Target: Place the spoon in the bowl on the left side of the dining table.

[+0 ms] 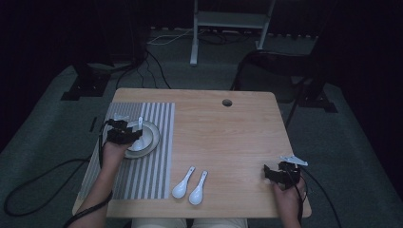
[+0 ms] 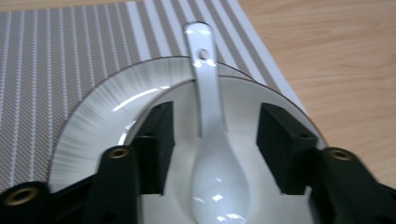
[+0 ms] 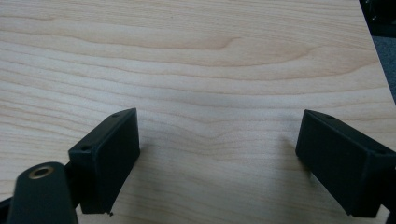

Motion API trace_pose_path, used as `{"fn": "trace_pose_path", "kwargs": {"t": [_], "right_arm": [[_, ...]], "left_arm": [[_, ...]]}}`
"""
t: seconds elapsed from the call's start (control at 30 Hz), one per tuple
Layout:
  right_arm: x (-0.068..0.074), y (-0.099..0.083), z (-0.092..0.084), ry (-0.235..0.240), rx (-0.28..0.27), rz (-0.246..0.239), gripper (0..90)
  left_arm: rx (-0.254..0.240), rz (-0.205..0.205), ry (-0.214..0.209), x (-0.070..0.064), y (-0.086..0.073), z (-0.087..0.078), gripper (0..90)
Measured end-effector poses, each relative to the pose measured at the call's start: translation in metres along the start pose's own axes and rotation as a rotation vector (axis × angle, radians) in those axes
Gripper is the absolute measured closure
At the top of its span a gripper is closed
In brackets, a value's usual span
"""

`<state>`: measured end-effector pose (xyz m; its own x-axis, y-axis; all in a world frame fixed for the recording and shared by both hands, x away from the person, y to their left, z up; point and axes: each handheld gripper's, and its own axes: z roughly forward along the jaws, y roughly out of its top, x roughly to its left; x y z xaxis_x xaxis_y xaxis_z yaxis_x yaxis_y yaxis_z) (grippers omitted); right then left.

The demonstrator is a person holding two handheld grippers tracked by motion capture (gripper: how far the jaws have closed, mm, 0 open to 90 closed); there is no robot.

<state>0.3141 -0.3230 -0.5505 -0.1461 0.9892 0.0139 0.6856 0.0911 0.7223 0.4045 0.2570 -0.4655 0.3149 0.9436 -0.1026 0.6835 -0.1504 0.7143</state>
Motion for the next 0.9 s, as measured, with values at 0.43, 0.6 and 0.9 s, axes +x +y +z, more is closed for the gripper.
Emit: {"fn": "trace_pose_path", "kwargs": {"t": [0.43,0.6,0.9], "right_arm": [[0.0,0.0,0.0,0.0,0.0,0.0,12.9],[0.0,0.0,0.0,0.0,0.0,0.0,12.9],[0.0,0.0,0.0,0.0,0.0,0.0,12.9]], "left_arm": [[-0.02,-0.055,0.007,-0.002,-0.017,-0.017,17.4],[-0.016,-0.008,0.038,-0.004,-0.024,-0.023,7.6],[-0.056,0.01,0.009,-0.01,-0.04,-0.033,0.0]]}}
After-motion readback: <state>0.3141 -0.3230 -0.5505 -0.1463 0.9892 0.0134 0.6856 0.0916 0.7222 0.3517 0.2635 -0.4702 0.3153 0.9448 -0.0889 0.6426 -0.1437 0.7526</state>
